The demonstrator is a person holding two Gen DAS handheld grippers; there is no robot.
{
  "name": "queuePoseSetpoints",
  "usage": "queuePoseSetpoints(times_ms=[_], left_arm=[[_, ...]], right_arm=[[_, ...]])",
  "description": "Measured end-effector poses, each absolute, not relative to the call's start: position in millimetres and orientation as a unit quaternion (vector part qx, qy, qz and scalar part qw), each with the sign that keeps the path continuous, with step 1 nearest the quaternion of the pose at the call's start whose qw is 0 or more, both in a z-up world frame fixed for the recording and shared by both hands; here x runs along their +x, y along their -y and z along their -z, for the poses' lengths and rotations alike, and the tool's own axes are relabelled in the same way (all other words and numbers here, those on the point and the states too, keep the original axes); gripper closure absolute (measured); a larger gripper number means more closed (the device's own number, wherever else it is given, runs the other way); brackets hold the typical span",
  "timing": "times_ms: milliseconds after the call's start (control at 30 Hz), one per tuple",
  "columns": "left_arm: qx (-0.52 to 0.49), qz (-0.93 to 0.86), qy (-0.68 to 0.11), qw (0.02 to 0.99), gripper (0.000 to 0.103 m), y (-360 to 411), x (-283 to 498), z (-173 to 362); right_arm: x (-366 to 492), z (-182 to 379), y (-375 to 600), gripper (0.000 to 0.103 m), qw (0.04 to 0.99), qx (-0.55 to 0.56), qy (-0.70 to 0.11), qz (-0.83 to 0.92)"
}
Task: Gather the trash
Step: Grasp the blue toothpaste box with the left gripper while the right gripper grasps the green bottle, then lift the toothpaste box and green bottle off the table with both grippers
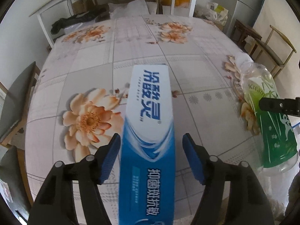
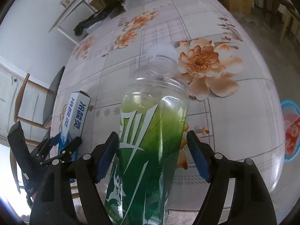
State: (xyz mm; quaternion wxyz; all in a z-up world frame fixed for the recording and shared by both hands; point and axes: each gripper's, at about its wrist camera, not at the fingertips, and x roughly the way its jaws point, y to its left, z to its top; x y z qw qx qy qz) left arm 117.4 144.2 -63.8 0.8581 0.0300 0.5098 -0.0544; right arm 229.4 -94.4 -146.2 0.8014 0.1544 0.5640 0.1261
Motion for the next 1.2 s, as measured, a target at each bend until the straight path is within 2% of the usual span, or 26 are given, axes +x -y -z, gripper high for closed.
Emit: queuePoseSetpoints(times_ms=[233, 467, 667, 833, 933, 1200], left_arm=[[0.033, 0.048, -0.512, 0.857, 0.047, -141.1, 118.6, 65.6], [0.034, 0.047, -0.513, 0.856, 0.049, -140.7, 120.3, 66.3], [0.035, 0.046, -0.511, 0.858, 0.049, -140.5, 119.6, 66.9], [0.032, 0.043, -0.508, 0.859, 0.057, -140.8, 118.5, 65.7], [0.032, 0.044, -0.507, 0.860, 0.057, -141.2, 118.0, 65.7], [0.032, 0.044, -0.507, 0.860, 0.058, -141.6, 117.2, 64.7]], right_arm=[[230.3, 150.1, 92.5, 0.031, 0.799, 0.152, -0.567, -0.129], [230.3, 149.9, 91.6, 0.033, 0.802, 0.153, -0.564, -0.126], [229.7, 150.1, 90.3, 0.036, 0.803, 0.151, -0.563, -0.125], [228.0, 150.6, 92.5, 0.042, 0.802, 0.157, -0.562, -0.129], [227.2, 150.6, 93.9, 0.046, 0.799, 0.164, -0.563, -0.134], [224.5, 149.9, 98.7, 0.047, 0.798, 0.173, -0.561, -0.136]])
